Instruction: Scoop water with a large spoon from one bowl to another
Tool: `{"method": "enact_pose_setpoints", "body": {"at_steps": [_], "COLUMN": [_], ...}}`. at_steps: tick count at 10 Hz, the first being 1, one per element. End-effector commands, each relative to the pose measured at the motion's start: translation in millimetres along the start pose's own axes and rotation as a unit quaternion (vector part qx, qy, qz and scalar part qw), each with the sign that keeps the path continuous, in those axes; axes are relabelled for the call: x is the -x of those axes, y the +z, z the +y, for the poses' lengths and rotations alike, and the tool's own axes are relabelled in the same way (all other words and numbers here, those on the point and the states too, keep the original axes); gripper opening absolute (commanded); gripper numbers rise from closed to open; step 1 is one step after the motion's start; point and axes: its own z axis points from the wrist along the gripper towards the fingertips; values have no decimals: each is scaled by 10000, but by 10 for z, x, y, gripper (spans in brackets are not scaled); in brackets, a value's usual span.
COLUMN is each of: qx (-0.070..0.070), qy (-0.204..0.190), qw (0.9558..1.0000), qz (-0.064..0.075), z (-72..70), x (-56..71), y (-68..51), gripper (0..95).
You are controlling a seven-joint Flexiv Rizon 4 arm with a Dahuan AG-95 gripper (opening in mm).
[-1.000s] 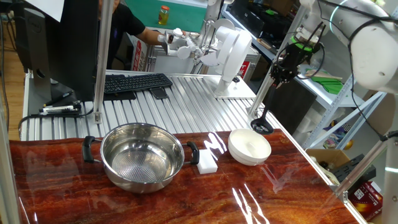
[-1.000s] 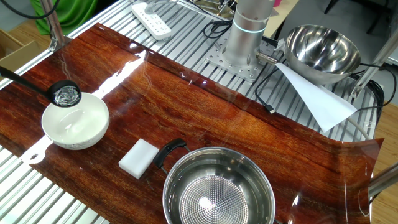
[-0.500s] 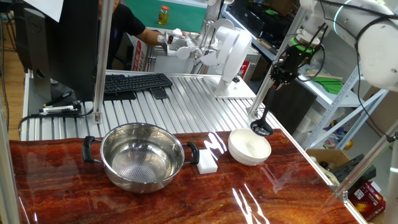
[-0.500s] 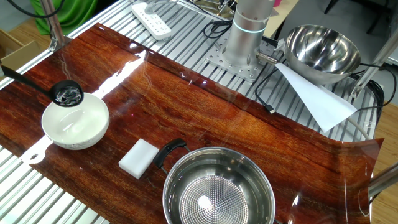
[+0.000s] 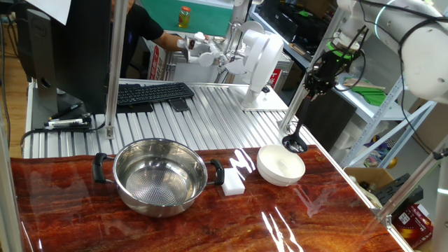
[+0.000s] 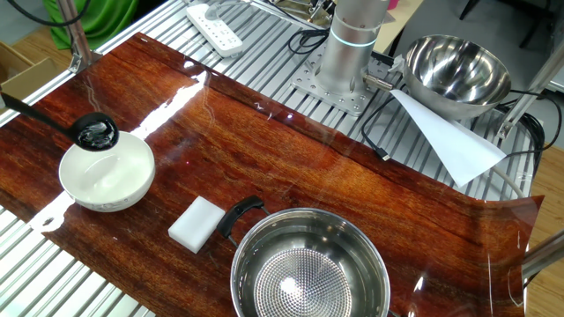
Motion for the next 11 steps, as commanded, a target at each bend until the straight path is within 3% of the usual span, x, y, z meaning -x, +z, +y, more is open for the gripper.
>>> {"method": "enact_pose_setpoints", "body": {"at_steps": [1, 11], "qx": [-7, 2], "qy": [0, 100], "qw": [10000, 9999], "qz": [-31, 15], "z": [6, 199], "x": [-22, -22], "y": [23, 62], "gripper": [0, 0]}}
